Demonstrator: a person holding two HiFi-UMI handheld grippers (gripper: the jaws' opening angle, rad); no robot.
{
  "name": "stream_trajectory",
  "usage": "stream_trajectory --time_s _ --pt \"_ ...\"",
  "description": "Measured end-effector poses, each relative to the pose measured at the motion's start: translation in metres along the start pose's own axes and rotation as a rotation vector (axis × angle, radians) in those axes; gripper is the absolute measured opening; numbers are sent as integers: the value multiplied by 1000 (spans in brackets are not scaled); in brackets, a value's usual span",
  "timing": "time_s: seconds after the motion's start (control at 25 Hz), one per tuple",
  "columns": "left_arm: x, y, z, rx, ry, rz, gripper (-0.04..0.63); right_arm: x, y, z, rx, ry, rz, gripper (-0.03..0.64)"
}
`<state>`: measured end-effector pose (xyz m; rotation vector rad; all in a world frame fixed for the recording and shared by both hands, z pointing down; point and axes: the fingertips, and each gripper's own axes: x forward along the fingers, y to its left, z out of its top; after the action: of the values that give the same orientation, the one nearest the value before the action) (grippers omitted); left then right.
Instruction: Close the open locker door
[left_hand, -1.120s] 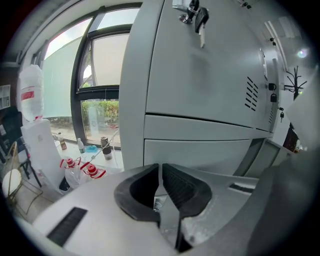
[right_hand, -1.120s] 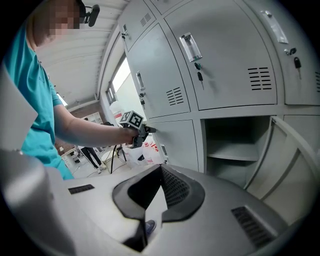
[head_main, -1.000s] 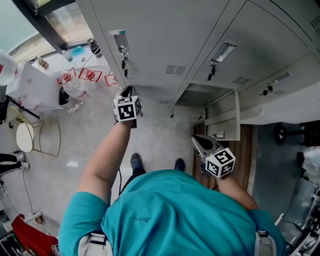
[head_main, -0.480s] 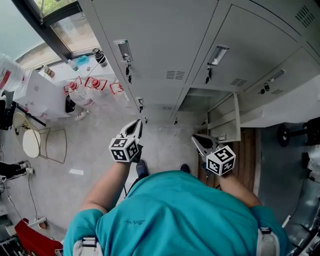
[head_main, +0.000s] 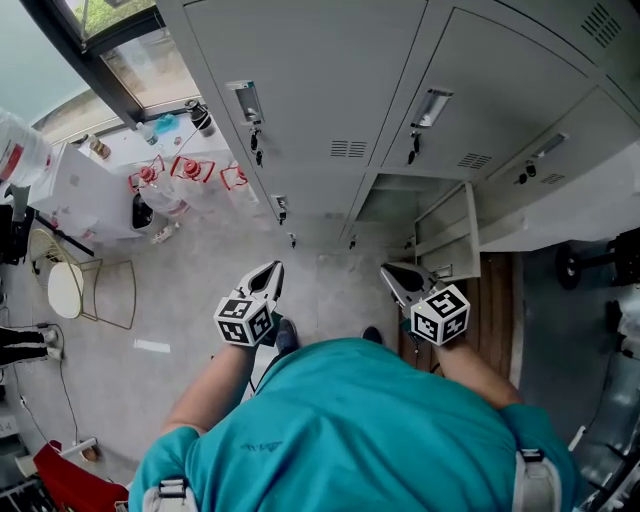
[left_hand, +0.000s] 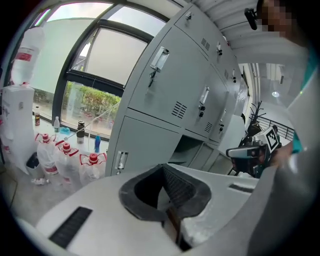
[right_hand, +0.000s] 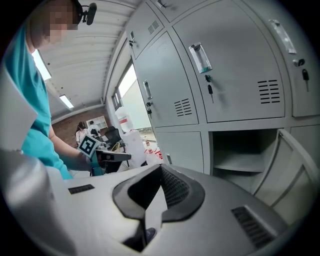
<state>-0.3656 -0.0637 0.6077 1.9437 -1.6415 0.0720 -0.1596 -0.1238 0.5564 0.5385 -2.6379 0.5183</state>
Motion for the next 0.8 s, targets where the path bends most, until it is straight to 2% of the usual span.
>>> stream_trajectory --time_s 0.2,0.48,0.64,0.8 --pt "25 -42 -3 72 44 -83 3 -15 -9 -6 30 -27 -31 -2" --pt "99 -173 -24 234 139 -349 3 -86 -55 -42 116 -77 -171 -2" --pt "135 -266 -43 373 184 -502 6 -141 -85 -74 183 -103 -282 -2" --pt "165 -345 -56 560 186 -579 24 -188 -106 -100 238 -132 -368 -2"
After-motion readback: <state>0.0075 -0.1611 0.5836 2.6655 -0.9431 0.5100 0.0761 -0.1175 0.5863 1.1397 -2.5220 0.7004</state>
